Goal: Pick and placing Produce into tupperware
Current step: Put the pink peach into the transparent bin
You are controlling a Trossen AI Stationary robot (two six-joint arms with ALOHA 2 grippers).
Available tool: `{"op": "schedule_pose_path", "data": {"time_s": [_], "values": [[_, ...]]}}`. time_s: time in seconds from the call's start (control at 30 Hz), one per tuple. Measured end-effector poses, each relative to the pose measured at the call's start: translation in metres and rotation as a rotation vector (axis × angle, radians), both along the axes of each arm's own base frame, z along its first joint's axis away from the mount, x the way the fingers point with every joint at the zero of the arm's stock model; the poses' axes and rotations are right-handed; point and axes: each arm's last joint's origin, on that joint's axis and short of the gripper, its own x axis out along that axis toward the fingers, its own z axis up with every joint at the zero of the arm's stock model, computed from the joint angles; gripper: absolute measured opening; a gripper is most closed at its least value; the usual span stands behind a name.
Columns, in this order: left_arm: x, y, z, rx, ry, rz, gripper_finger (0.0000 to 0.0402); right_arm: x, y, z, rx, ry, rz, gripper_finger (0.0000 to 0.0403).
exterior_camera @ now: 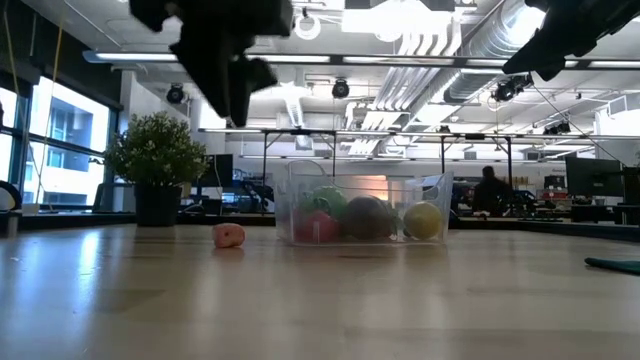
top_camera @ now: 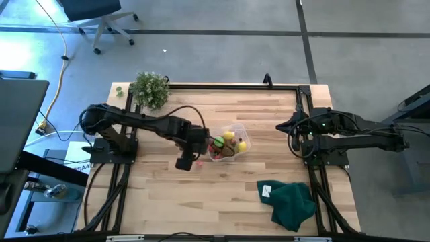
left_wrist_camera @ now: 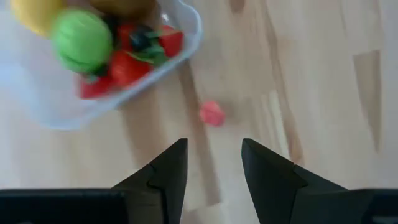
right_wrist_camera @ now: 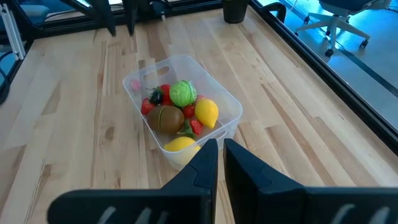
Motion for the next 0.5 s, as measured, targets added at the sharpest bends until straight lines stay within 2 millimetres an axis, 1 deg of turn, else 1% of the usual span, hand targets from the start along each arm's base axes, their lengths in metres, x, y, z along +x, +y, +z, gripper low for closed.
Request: {"op": "schedule_pose_path", "data": {"time_s": [0.07, 0.17, 0.27, 0.37, 0.5], "values": [[-0.006, -0.001, -0.018, -0.036, -0.029, 0.029, 0.0143, 0.0, 0.0, 0.0, 0.0, 0.0, 0.0, 0.0019], [-0.009, -0.002, -0.04, -0.074, -0.096, 0.085, 0.0143, 0.0, 0.0, 0.0, 0.0, 0.0, 0.0, 0.0019], [-0.011, -0.003, -0.059, -0.12, -0.126, 0.101, 0.0143, 0.0, 0.0, 0.0, 0.0, 0.0, 0.0, 0.0019], [-0.014, -0.004, -0.073, -0.137, -0.129, 0.1, 0.0143, 0.0, 0.0, 0.0, 0.0, 0.0, 0.0, 0.0019], [-0.017, -0.004, -0.079, -0.127, -0.124, 0.075, 0.0143, 0.0, 0.0, 0.0, 0.0, 0.0, 0.0, 0.0019]]}}
